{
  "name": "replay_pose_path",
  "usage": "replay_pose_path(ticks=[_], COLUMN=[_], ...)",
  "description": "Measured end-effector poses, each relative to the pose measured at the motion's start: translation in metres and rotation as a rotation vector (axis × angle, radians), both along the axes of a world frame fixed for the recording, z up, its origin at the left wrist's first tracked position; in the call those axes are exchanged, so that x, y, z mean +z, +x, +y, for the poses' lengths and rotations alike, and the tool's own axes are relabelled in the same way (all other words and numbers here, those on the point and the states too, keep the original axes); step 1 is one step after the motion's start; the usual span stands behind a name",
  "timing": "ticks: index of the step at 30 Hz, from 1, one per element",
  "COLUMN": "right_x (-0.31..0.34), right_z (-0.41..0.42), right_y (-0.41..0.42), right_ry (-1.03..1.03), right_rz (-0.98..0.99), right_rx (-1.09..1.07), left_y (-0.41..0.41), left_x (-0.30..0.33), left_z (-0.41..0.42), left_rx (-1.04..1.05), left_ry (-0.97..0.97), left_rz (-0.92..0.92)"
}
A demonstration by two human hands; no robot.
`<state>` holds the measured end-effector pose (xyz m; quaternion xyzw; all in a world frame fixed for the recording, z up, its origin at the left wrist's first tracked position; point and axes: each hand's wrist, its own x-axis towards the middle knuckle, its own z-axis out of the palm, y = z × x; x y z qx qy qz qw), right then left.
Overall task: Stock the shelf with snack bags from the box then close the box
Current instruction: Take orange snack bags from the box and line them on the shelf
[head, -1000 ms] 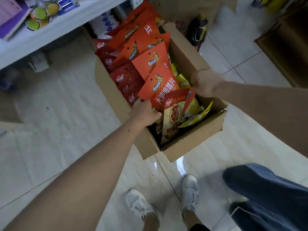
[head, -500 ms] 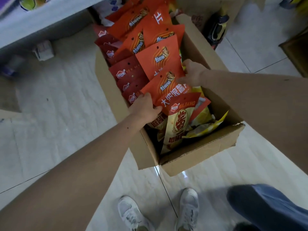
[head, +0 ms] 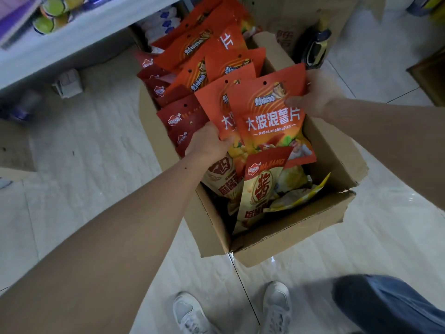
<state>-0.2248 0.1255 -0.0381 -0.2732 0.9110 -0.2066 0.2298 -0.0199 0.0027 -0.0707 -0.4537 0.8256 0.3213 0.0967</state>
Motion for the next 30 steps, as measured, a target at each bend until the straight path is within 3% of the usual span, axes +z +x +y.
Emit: replay_pose_path(ticks=[10, 20, 25, 30], right_x=[-0.003, 0.018, 0.061, 0.132], right_z=[0.004, -0.001, -0.012, -0.032], right_y=[-0.002, 0.0, 0.012, 0.037], right_ry=[-0.052, -0.054, -0.09, -0.113], right_rz=[-0.043, -0.172, -0.296, -0.209], right_rx=[-0.153, -0.102, 0.04, 0.147], left_y=[-0.03, -0.004, 0.018, 0.053], left_x=[-0.008, 0.008, 0.055, 0.128], left_z=[-0.009, -0.026, -0.038, -0.057], left_rx=[0.418, 0.315, 0.166, 0.093], left_ry=[0.092, 0.261, 0.228, 0.147], left_rz=[0.176, 0.309, 0.306, 0.363])
